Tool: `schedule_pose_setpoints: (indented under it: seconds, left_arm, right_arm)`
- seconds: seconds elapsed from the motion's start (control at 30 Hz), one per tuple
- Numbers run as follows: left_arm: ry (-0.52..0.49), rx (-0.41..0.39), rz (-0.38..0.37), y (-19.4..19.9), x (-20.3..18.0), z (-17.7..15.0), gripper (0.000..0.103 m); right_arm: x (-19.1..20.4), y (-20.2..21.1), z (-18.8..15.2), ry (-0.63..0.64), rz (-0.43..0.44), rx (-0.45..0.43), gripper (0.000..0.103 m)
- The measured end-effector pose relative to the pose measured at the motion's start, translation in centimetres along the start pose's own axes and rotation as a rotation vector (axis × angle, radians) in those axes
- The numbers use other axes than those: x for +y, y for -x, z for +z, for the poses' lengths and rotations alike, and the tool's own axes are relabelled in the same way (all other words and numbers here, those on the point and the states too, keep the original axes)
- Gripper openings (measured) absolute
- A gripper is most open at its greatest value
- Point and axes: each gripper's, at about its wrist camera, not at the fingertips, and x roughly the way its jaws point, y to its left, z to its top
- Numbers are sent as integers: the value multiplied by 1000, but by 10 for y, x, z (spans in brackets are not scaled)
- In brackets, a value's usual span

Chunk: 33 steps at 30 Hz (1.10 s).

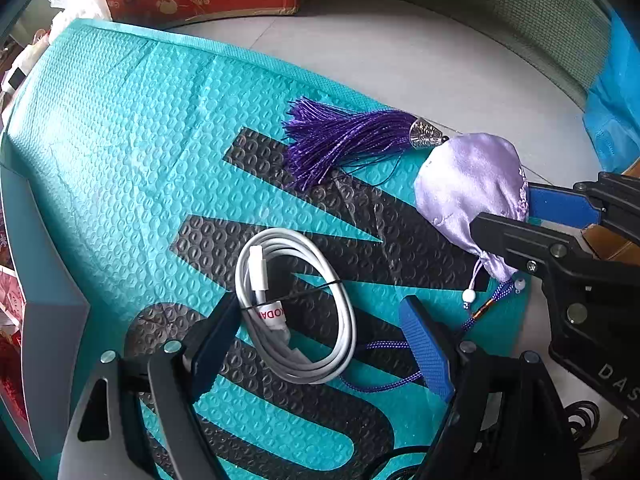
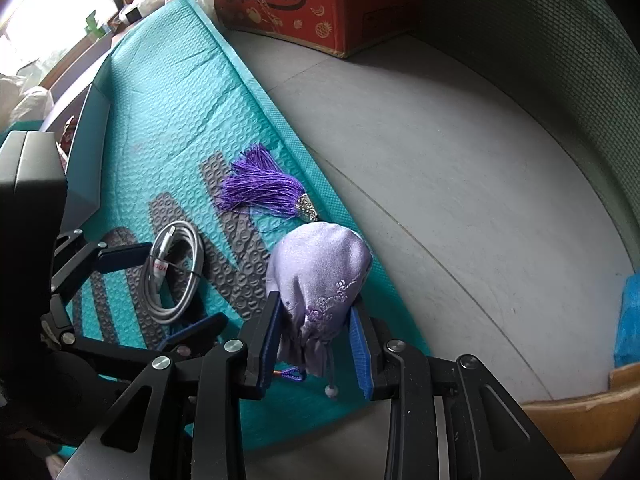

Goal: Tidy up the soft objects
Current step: 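Grasp the white cable with the left tool while the right tool grasps the lavender pouch, then lift and carry the cable and pouch with both tools over the white box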

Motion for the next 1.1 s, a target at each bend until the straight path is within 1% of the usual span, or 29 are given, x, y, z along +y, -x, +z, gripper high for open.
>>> schedule_pose_setpoints:
  seconds: [0.03, 0.07, 0.1, 0.17, 0.23, 0.3, 0.4, 0.5, 0.57, 0.6, 0.63, 0.67, 0.7, 0.83, 0.93, 0.97, 1.0, 1.03, 1.07, 1.1]
  left_arm:
    - [3, -7, -9, -1, -2, -1, 80]
    - [5, -14, -17, 0, -1, -2, 75]
    - [3, -21, -16, 1, 0, -4, 64]
    - [-2, -38, 2, 4, 1, -5, 54]
    - [-3, -38, -18, 4, 2, -4, 53]
    - [-6, -34, -23, 5, 4, -6, 53]
    - [-8, -26, -34, 8, 13, -16, 52]
    - [-12, -16, -43, 10, 13, -27, 52]
    - [-9, -8, -52, 12, 18, -37, 52]
    - [-9, -9, -54, 13, 18, -40, 52]
    - [-9, -7, -57, 16, 21, -49, 52]
    - [-3, -3, -61, 16, 22, -51, 52]
    - [3, -3, -63, 17, 33, -54, 52]
    - [26, -3, -70, 16, 46, -53, 52]
    - [45, -4, -70, 15, 56, -54, 52]
    - [52, -3, -69, 16, 49, -48, 52]
    - [56, -3, -68, 17, 51, -47, 52]
    - [59, -5, -66, 17, 52, -46, 52]
    - [62, -5, -65, 13, 52, -40, 52]
    - [65, -6, -65, 14, 50, -40, 52]
  right_arm:
    - [-1, 1, -1, -5, 3, 1, 32]
    - [-1, 1, -2, -9, 7, 2, 32]
    - [-2, 1, -3, -10, 10, 3, 32]
    - [-2, 1, -6, -10, 17, 9, 32]
    - [-1, 0, -9, -11, 23, 15, 32]
    - [0, -1, -10, -13, 25, 20, 32]
    - [0, -2, -11, -24, 29, 22, 34]
    - [0, -5, -11, -29, 37, 34, 35]
    - [1, -10, -10, -38, 40, 55, 45]
    - [1, -13, -9, -44, 35, 72, 55]
    - [2, -17, -9, -52, 31, 86, 57]
    - [2, -19, -9, -58, 35, 92, 57]
    - [3, -21, -9, -61, 39, 90, 57]
    - [8, -24, -6, -45, 22, 72, 63]
    - [13, -27, 1, -32, 6, 55, 64]
    - [14, -28, 3, -31, 1, 48, 64]
    - [14, -29, 5, -31, 0, 39, 64]
    - [14, -30, 6, -30, -1, 32, 60]
    - [14, -29, 7, -27, 2, 22, 47]
    - [14, -29, 8, -21, 5, 13, 45]
